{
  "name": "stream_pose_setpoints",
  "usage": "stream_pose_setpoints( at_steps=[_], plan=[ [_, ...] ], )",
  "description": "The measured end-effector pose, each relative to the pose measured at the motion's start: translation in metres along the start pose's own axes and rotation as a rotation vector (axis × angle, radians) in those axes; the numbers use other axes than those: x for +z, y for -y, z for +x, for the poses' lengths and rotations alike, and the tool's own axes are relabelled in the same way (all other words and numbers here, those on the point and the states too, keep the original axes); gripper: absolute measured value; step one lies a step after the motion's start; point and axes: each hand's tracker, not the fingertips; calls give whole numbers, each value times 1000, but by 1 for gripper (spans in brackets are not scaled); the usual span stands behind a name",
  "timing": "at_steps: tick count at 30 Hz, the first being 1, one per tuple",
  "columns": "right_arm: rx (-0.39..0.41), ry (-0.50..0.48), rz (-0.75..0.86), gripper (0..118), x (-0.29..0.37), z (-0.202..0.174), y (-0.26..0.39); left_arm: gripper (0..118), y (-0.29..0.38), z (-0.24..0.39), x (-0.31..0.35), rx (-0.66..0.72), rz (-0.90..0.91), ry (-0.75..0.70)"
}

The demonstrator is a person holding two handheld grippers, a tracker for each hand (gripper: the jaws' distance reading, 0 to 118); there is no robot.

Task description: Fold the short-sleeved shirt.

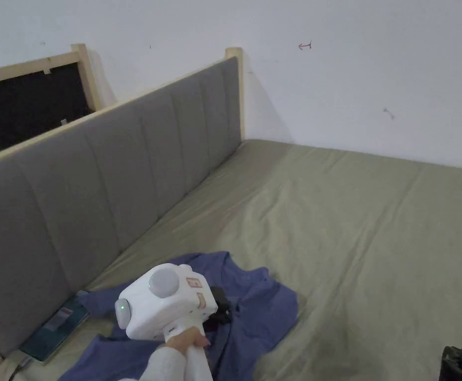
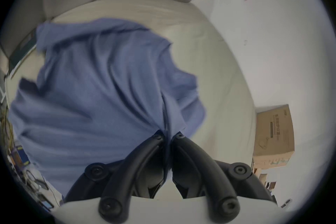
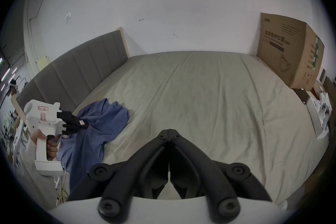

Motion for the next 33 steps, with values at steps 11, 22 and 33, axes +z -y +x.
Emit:
stream_pose_setpoints(
  at_steps=[11, 22, 33],
  plan=[
    [-151, 179, 156, 0, 65, 89, -24, 5, 86, 264, -3, -472, -125, 348],
    [-362, 458, 258, 0, 139, 204, -9, 5, 316, 341, -56, -927, -554, 444],
    [-483, 491, 125, 0, 121, 241, 31, 101, 362, 269, -134, -878, -728, 263]
  ],
)
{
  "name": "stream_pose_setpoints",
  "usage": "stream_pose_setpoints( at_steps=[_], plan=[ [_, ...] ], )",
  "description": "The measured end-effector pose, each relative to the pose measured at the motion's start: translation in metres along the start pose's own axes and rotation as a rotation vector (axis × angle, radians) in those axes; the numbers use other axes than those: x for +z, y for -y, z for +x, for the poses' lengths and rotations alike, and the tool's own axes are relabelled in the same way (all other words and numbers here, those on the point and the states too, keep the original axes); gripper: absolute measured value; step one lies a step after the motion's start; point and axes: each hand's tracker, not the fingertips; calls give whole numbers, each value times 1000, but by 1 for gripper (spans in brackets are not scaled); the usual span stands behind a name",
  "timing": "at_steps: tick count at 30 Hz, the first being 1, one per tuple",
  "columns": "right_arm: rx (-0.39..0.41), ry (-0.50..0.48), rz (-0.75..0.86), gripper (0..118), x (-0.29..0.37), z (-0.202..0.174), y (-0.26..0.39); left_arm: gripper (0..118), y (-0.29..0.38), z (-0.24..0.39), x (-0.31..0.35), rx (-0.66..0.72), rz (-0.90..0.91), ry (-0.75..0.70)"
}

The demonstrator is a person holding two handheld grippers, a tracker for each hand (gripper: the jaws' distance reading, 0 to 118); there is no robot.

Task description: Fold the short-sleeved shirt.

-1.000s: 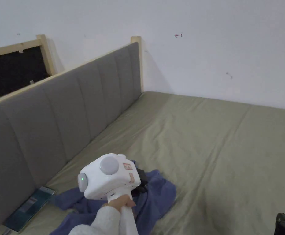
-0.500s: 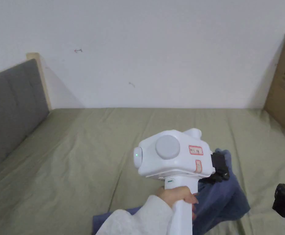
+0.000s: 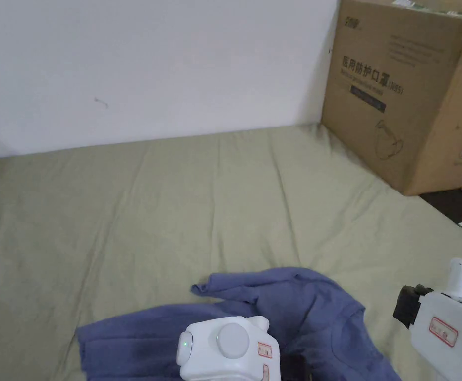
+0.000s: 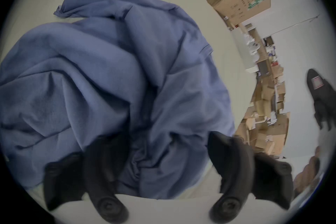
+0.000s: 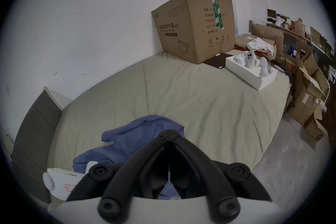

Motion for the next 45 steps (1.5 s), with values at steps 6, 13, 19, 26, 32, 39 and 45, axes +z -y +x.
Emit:
stream_pose_setpoints(
  at_steps=[6, 13, 19, 26, 32, 39, 45],
  plan=[
    [62, -56, -26, 0, -4, -23, 6, 68, -4, -10, 68, 25, 160, -2],
    [113, -133, -73, 0, -13, -52, 25, 0, 46, -95, 113, 199, 287, -263],
    [160, -150, -115, 0, -28, -69, 35, 34, 27, -175, 157, 381, 334, -275],
    [179, -127, -166, 0, -50, -69, 44, 101, -73, -242, 161, 484, 285, -382],
    [181, -92, -199, 0, -65, -61, 48, 66, -83, -259, 112, 389, 193, -573],
    [160, -100, -218, 0, -81, -56, 39, 3, -64, -236, 125, 294, 237, -616],
    [421, -156, -223, 36, -135, -76, -5, 3, -55, -236, 148, 309, 251, -516]
  ],
)
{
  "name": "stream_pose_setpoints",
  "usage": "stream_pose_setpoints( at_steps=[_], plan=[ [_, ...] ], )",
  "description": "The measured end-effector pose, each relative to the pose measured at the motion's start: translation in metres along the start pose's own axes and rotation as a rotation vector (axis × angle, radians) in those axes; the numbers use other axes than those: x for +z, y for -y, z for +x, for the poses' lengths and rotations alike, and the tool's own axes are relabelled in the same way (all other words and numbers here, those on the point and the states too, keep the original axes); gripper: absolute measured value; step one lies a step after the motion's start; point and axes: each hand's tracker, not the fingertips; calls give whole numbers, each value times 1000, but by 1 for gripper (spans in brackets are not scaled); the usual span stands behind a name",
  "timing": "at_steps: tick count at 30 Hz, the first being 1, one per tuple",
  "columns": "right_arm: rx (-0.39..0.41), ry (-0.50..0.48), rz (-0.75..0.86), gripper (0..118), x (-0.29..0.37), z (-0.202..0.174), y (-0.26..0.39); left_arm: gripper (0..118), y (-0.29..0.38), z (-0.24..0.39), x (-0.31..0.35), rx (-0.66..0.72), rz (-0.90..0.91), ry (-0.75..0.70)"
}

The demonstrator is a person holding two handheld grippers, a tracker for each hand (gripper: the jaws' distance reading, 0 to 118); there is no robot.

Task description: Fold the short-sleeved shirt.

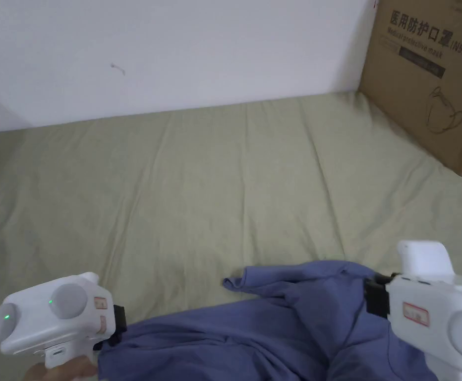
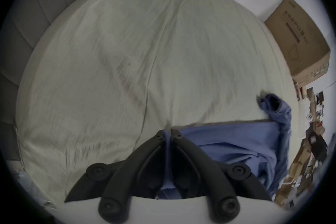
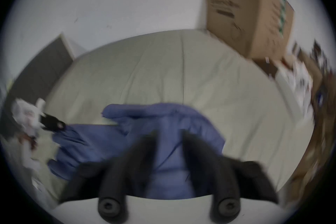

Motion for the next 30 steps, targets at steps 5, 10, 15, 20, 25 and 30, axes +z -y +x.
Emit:
stream_pose_setpoints(
  at_steps=[5, 10, 15, 20, 25, 30],
  plan=[
    [219, -28, -98, 98, -92, -1, -45, 3, 5, -12, 28, 57, 36, 69],
    [461, 125, -269, 97, -183, -7, -37, 3, 10, -19, 37, 77, 23, 87],
    [95, -35, -379, 67, -190, 15, -43, 3, 13, -17, 44, 79, 18, 99],
    [141, 24, -299, 4, -165, -3, -46, 3, 9, -14, 62, 71, 43, 103],
    [-21, -19, -269, 4, -130, 9, -70, 3, 1, -17, 87, 53, 82, 82],
    [-82, -70, -119, 4, -64, 30, -124, 3, -17, -24, 136, 25, 178, 57]
  ],
)
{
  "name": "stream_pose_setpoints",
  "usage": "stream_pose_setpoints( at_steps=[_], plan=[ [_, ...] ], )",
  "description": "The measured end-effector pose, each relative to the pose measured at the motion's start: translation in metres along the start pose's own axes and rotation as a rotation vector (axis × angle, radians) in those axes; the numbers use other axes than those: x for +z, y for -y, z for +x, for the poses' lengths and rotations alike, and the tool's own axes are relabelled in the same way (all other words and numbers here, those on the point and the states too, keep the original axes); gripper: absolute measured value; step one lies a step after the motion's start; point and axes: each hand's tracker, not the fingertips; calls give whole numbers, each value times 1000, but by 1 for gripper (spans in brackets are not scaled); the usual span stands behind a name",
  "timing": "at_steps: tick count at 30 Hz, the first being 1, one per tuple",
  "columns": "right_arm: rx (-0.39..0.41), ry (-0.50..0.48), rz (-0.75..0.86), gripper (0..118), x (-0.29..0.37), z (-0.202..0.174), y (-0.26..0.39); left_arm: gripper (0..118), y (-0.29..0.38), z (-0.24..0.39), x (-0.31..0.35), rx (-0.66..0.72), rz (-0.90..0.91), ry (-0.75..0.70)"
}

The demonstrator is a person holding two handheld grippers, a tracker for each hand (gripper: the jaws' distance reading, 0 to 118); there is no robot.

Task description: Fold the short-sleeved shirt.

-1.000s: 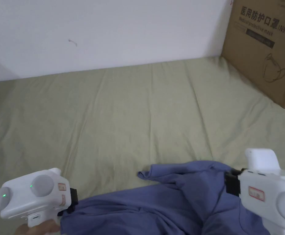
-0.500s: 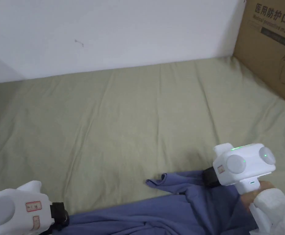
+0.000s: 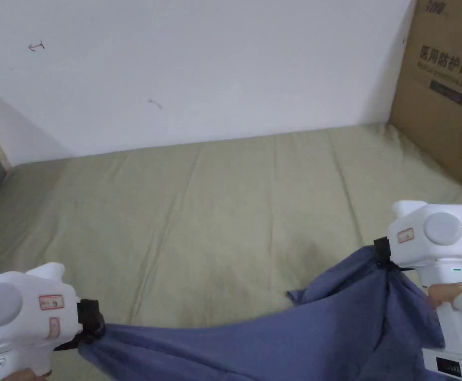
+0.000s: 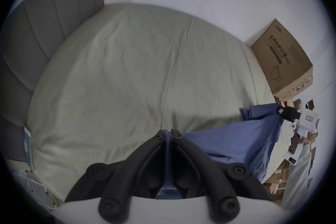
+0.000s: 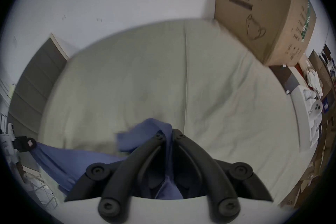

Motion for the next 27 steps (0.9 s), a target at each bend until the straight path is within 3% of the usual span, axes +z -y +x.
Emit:
stream_pose_setpoints(
  at_steps=[3, 8, 18, 22, 27],
  plan=[
    [22, 7, 78, 4, 44, -2, -31, 3, -24, -2, 36, -4, 64, -4],
    [-23, -43, 186, 4, 110, -9, -85, 3, -74, -3, 101, -14, 169, -2],
    [6, -62, 340, 4, 205, -82, -196, 3, -188, 14, 207, -34, 376, -98],
    [41, -55, 401, 4, 228, -109, -235, 3, -229, 10, 235, 47, 471, -92],
    [-15, -97, 463, 4, 270, -136, -255, 3, -263, 7, 267, 70, 553, -84]
  ],
)
